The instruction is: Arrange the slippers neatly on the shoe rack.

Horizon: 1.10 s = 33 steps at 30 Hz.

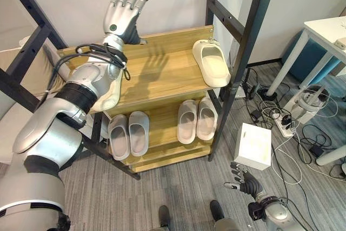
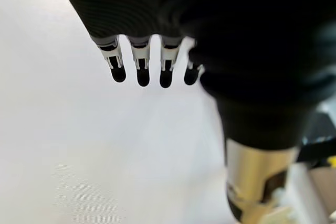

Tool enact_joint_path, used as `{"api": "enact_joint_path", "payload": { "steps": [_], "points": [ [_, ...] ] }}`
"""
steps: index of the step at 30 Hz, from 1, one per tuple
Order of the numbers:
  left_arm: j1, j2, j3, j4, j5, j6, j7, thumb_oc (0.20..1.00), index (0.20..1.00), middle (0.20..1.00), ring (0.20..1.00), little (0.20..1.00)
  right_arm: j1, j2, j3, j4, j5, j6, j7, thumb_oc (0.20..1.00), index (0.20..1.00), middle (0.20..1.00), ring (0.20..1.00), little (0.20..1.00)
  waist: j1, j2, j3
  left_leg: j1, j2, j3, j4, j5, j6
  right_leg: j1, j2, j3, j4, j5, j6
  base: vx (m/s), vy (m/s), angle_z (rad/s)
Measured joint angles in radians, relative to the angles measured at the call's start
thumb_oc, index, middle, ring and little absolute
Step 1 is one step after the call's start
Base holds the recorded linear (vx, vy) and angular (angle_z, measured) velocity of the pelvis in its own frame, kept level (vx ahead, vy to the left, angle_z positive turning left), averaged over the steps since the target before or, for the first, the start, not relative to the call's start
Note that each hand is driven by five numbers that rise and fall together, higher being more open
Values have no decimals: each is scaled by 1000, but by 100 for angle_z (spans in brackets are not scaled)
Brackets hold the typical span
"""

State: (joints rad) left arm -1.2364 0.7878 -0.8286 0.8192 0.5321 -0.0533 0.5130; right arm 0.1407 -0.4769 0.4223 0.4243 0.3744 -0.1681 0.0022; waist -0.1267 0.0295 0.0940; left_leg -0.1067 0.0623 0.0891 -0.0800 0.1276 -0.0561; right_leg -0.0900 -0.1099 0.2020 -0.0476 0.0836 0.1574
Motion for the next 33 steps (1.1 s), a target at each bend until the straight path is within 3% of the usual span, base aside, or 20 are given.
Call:
{"api": "enact_joint_path", "payload": {
  "steps": [7, 14, 27, 33],
  "points": [
    [21, 94, 19, 0, 0, -1, -1, 1000, 1000, 1000, 1000, 1000, 2, 0, 1, 4, -1, 0, 0, 1000, 1000, 1000, 1000, 1000, 21, 2, 1, 5, 0, -8, 0, 4, -6, 15, -1, -9, -13, 2, -3, 11, 0, 2],
    [177, 153, 134, -98, 1, 0, 3, 1000, 1000, 1000, 1000, 1000, 6, 2, 0, 44, -12, 0, -2, 1000, 1000, 1000, 1000, 1000, 50, 6, 1, 6, 0, -28, 0, 4, -6, 33, -1, -33, -20, 1, -4, 22, 0, 9],
    [262, 149, 135, -56, 38, 0, -1, 1000, 1000, 1000, 1000, 1000, 24, 3, 0, 44, -23, 0, -14, 1000, 1000, 1000, 1000, 1000, 54, 3, 3, 4, 2, -30, -6, 0, 0, 30, 0, -33, -20, 2, -4, 1, 0, 1],
    [248, 69, 122, 87, 37, 1, -3, 1000, 1000, 1000, 1000, 1000, 22, 3, 2, 43, -23, 0, -23, 1000, 1000, 1000, 1000, 1000, 38, -6, 7, -12, 3, -23, -5, 1, -2, 6, 1, -27, -15, 4, -4, -2, 2, -3]
  ]
}}
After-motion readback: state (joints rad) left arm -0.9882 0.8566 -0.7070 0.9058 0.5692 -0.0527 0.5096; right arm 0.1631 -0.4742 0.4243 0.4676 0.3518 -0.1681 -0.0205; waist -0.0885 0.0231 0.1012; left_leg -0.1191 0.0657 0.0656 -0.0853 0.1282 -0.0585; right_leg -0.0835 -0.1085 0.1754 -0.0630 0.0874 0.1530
